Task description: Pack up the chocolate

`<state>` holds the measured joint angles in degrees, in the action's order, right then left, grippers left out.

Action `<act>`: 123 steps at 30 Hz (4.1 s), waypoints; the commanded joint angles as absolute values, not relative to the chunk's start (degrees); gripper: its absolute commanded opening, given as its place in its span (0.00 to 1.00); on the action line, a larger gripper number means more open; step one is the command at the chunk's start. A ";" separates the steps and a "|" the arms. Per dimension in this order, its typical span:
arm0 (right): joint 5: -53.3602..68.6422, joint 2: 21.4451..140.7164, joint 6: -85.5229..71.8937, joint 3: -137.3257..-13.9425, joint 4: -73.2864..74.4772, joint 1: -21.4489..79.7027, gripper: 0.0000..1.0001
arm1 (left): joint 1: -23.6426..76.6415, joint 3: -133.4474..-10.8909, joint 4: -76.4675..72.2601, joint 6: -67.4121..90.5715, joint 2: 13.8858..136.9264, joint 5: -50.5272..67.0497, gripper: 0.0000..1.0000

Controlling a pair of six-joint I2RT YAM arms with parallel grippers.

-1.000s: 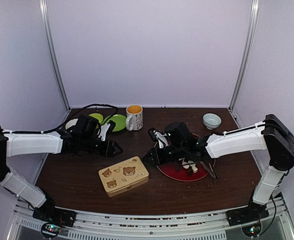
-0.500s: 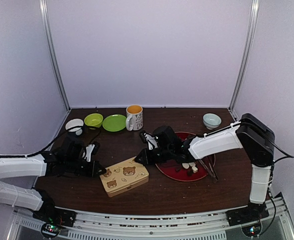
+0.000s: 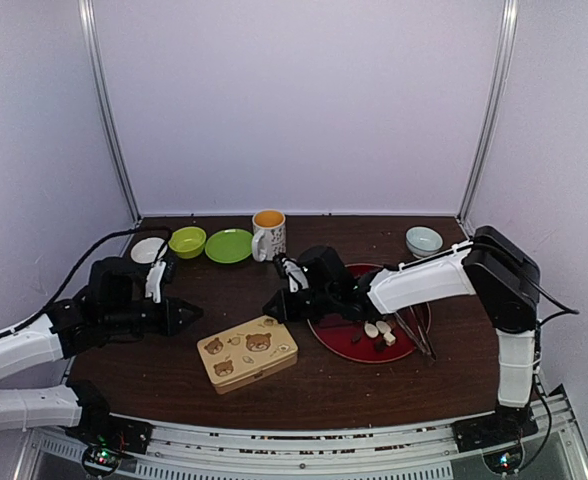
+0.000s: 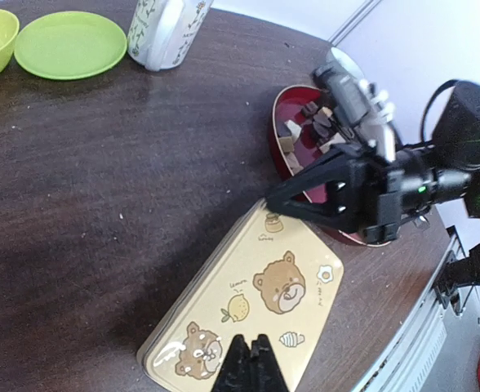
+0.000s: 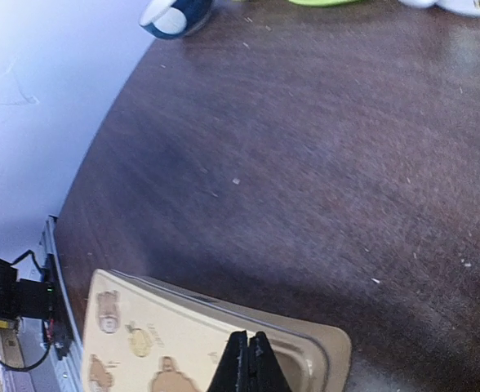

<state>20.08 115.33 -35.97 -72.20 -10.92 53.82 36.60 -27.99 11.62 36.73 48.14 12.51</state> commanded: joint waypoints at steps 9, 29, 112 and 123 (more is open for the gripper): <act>20.90 112.06 -37.81 -65.21 -15.34 52.10 0.00 | 36.66 -21.36 3.27 39.29 51.13 13.60 0.00; 20.09 109.57 -39.51 -50.34 -20.53 58.46 0.00 | 37.87 -23.60 8.33 37.11 51.50 23.16 0.00; -2.70 77.80 -1.64 -14.24 -63.34 2.38 1.00 | 5.42 -22.25 -43.56 -3.23 70.09 -26.05 0.98; -1.74 77.75 -0.89 -14.78 -61.26 2.37 1.00 | -1.77 -19.23 -57.03 -0.44 81.42 -10.60 0.97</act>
